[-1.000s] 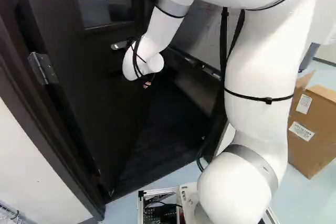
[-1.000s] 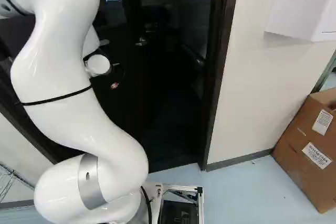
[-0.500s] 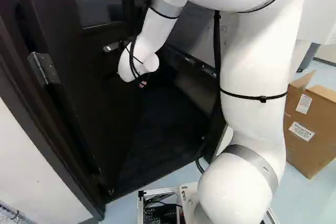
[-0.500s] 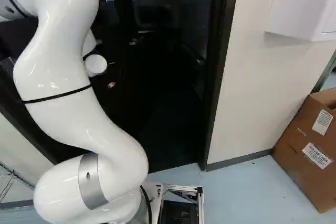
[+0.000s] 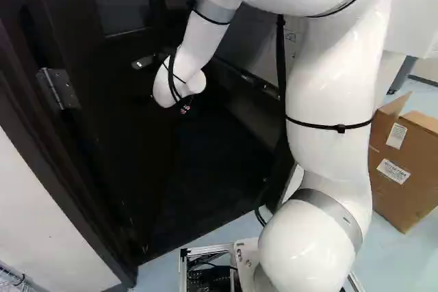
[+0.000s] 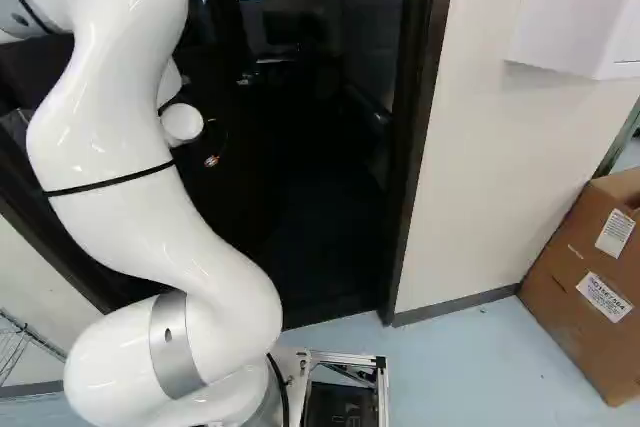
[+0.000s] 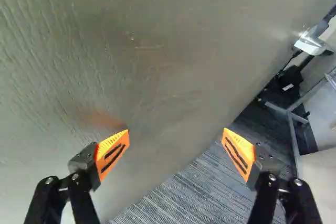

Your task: Open the door and move inside

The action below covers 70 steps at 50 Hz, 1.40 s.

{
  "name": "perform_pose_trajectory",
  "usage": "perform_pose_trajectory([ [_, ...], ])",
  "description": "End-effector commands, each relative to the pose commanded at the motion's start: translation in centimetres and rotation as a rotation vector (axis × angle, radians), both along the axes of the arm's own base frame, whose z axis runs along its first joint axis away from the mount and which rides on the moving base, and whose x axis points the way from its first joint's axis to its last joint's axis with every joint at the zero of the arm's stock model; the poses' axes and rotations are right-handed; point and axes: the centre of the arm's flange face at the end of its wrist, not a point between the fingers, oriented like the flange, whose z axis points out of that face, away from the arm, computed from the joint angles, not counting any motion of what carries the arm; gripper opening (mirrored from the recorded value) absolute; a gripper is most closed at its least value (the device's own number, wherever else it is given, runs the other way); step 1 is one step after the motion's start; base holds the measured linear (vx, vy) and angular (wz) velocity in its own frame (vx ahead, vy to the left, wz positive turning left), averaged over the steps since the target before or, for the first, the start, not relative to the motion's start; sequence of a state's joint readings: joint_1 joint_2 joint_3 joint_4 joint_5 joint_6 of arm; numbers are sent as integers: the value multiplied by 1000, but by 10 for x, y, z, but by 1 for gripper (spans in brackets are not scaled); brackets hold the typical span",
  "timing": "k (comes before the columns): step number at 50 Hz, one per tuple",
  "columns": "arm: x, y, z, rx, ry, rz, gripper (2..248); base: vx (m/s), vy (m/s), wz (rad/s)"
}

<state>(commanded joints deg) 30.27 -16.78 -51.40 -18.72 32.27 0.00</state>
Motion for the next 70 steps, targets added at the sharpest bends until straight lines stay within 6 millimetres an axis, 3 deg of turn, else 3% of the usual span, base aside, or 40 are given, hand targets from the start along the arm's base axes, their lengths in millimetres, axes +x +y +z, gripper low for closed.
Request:
perform_pose_trajectory([
  [23, 5, 10, -1, -18, -16, 42, 247, 0, 0, 0],
  [70, 73, 83, -12, 5, -69, 92, 247, -4, -7, -7],
])
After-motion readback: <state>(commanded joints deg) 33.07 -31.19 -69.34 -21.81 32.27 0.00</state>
